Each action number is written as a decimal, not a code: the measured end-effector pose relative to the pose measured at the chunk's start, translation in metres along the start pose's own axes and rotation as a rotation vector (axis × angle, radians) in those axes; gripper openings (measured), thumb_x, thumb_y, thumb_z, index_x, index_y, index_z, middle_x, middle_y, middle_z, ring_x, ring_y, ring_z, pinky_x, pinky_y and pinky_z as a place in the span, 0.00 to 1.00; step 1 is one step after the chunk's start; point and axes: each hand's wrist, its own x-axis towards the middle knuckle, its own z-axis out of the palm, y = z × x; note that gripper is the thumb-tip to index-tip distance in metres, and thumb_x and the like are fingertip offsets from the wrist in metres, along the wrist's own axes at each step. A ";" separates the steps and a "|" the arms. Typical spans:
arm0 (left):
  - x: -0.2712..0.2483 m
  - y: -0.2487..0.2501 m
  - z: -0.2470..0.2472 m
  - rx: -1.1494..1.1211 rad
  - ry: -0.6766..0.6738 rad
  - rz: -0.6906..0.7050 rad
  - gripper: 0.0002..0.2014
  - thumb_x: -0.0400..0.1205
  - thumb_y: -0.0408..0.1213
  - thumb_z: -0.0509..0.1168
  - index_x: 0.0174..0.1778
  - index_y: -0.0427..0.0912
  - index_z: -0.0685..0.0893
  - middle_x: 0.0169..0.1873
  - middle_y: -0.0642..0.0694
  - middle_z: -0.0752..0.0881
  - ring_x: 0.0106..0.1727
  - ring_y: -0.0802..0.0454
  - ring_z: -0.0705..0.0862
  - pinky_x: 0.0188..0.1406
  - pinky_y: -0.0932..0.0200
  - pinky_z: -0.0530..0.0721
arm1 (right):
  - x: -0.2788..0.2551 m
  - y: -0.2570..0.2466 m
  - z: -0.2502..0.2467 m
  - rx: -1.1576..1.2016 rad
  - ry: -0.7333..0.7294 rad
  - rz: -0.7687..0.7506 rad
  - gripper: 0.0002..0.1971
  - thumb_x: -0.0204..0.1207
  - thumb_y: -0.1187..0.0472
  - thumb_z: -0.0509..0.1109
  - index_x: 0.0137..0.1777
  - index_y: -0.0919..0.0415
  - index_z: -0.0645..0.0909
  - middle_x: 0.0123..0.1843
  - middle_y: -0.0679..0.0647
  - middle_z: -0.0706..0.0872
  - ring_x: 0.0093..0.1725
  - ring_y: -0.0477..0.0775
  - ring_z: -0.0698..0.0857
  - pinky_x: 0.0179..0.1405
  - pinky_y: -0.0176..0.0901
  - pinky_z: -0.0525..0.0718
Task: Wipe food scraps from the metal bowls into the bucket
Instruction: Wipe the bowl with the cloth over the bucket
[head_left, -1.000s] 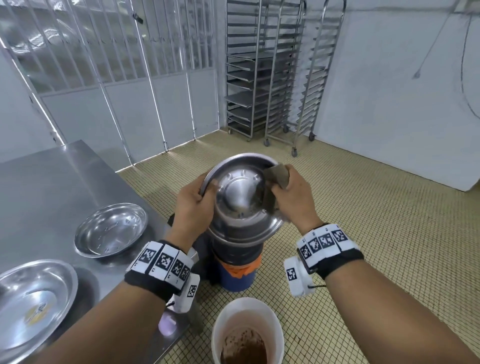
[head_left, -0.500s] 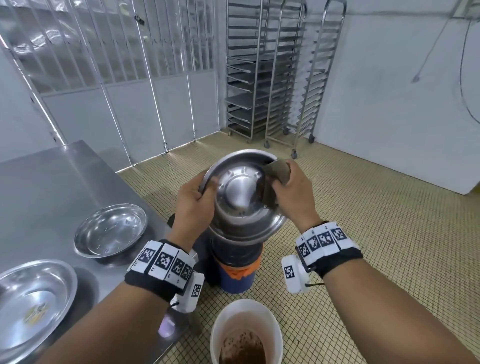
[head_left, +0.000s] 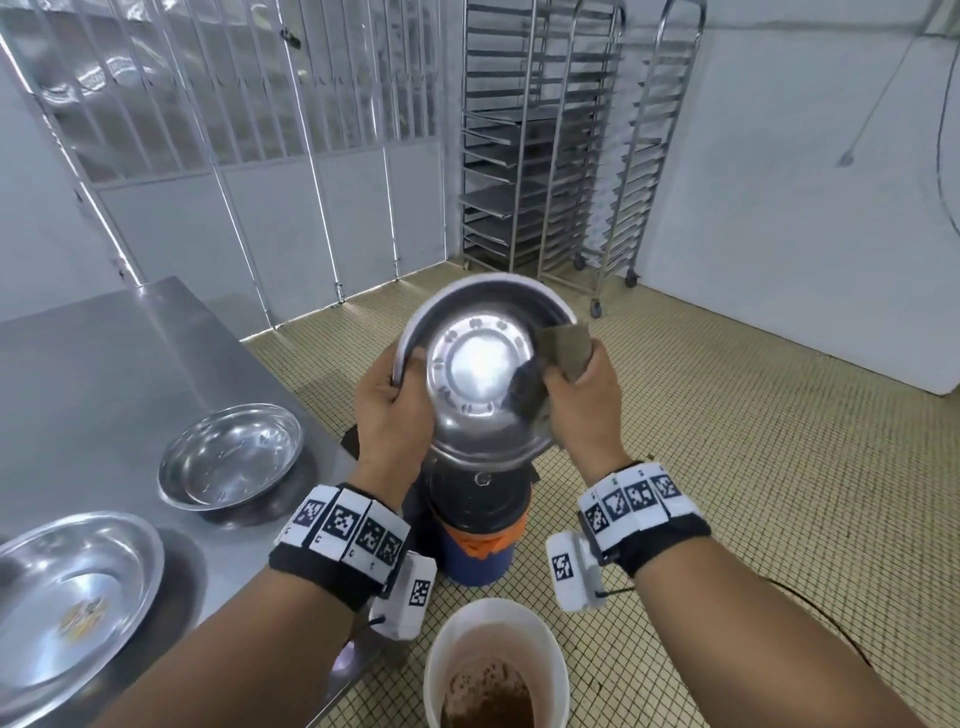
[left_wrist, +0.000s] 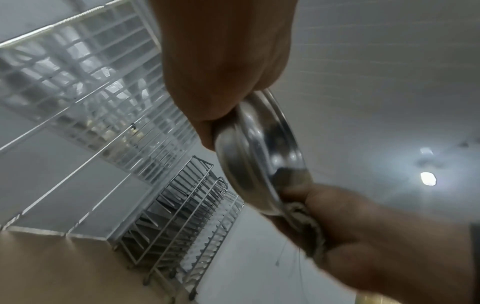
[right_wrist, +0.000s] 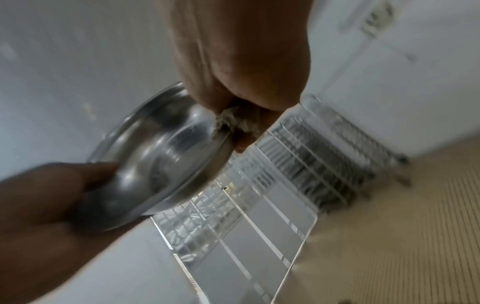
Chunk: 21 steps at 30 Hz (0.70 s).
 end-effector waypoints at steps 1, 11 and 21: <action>0.000 0.000 0.001 -0.049 0.035 -0.008 0.11 0.91 0.35 0.63 0.53 0.49 0.91 0.39 0.52 0.91 0.41 0.57 0.88 0.40 0.64 0.86 | -0.007 0.004 0.006 0.051 -0.007 0.059 0.16 0.80 0.55 0.77 0.64 0.50 0.78 0.52 0.40 0.84 0.49 0.37 0.83 0.41 0.30 0.79; 0.036 0.006 -0.022 0.587 -0.427 0.170 0.16 0.89 0.37 0.66 0.71 0.58 0.87 0.55 0.61 0.90 0.53 0.61 0.87 0.50 0.70 0.81 | 0.006 -0.003 -0.013 -0.394 -0.277 -0.341 0.16 0.82 0.62 0.68 0.68 0.48 0.79 0.42 0.51 0.89 0.37 0.52 0.87 0.40 0.48 0.87; 0.012 -0.004 -0.011 0.154 -0.047 0.076 0.09 0.90 0.33 0.64 0.55 0.44 0.91 0.30 0.60 0.87 0.30 0.64 0.83 0.31 0.68 0.80 | -0.006 0.014 -0.001 -0.049 -0.139 -0.003 0.15 0.80 0.59 0.75 0.64 0.52 0.79 0.53 0.43 0.86 0.50 0.39 0.85 0.43 0.30 0.80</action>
